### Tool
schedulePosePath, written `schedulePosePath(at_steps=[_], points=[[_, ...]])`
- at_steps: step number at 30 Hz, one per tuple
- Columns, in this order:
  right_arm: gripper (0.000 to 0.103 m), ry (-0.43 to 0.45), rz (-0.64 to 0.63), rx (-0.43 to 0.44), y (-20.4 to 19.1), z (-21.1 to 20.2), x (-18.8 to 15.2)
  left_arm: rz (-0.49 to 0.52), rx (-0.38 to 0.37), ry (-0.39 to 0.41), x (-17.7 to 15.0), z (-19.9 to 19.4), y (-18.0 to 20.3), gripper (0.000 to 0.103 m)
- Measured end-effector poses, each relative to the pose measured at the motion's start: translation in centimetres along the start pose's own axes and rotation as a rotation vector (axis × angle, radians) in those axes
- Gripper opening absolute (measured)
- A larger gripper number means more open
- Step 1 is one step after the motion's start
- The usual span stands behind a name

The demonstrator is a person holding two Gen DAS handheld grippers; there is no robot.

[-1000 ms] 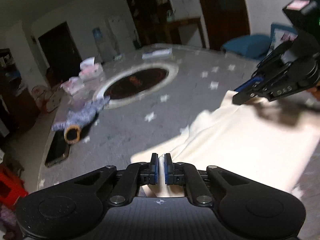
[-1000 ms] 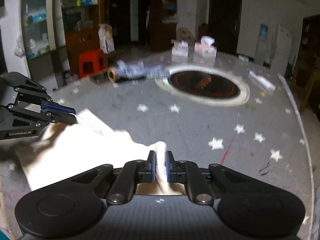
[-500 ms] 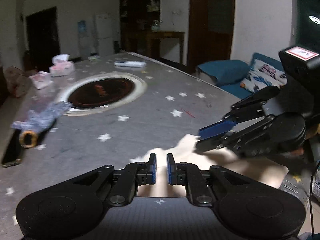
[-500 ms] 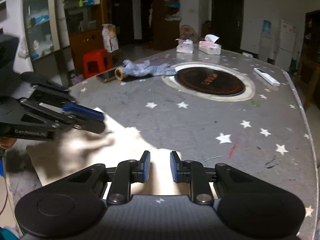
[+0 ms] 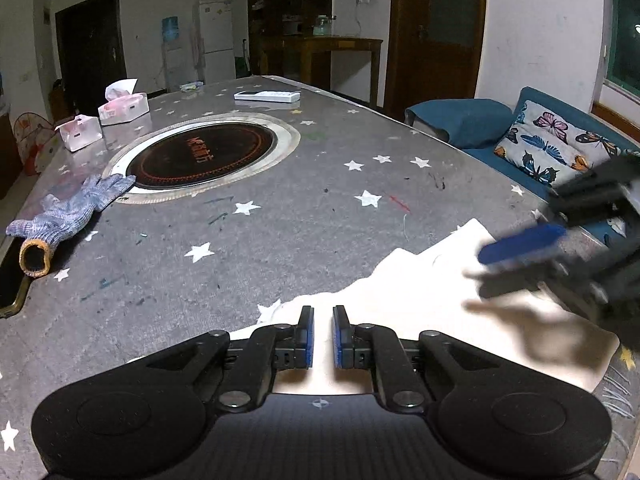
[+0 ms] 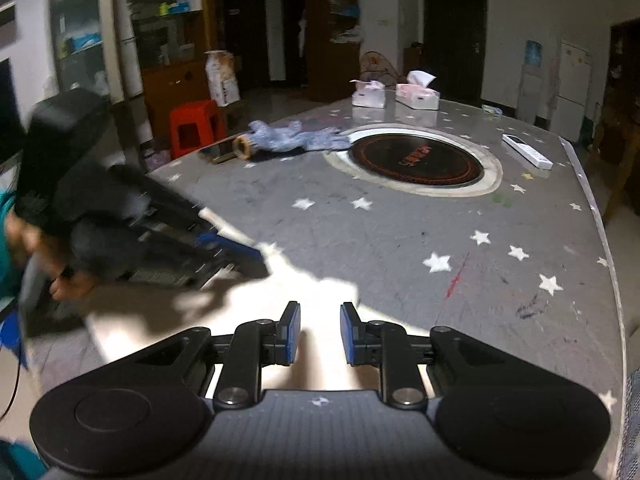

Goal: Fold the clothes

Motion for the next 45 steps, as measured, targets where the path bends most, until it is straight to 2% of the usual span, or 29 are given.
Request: schedulePosePath(at_steps=[4, 7, 11, 19, 24, 33, 39, 45], points=[[0.019, -0.046, -0.009, -0.028, -0.1, 0.3, -1.8, 0.020, 0.016, -0.008, 0.2, 0.1, 0.2, 0.012], [0.019, -0.024, 0.044, -0.031, 0.6, -0.3, -2.0, 0.015, 0.025, 0.000, 0.2, -0.4, 0.3, 0.013], [0.019, 0.006, 0.051, -0.053, 0.8, -2.1, -1.9, 0.005, 0.038, 0.045, -0.1, -2.9, 0.5, 0.016], [0.019, 0.012, -0.023, -0.003, -2.1, -5.3, -4.1, 0.010, -0.015, 0.100, -4.0, -9.0, 2.3, 0.016], [0.019, 0.002, -0.051, 0.015, -3.4, -5.9, -5.3, -0.024, 0.008, 0.083, -6.8, -10.5, 2.7, 0.016], [0.019, -0.036, -0.037, 0.007, -3.5, -4.7, -7.2, -0.095, 0.045, 0.047, -9.3, -9.8, 0.9, 0.019], [0.019, -0.043, -0.040, 0.015, -3.4, -5.0, -6.8, -0.118, 0.037, 0.059, -8.9, -10.3, 0.2, 0.019], [0.020, -0.007, 0.003, 0.015, -2.3, -5.0, -5.4, -0.155, 0.046, 0.070, -7.7, -9.4, -1.1, 0.022]])
Point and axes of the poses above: each gripper's, at about its wrist camera, not at the fingertips, and z roughly the way its jaws point, y to its right, x to its top, the point moved 1 cm from there along z, roughly the way its jaws point, and after that the axes turned 4 degrees about -y, right-handed, at the moved point
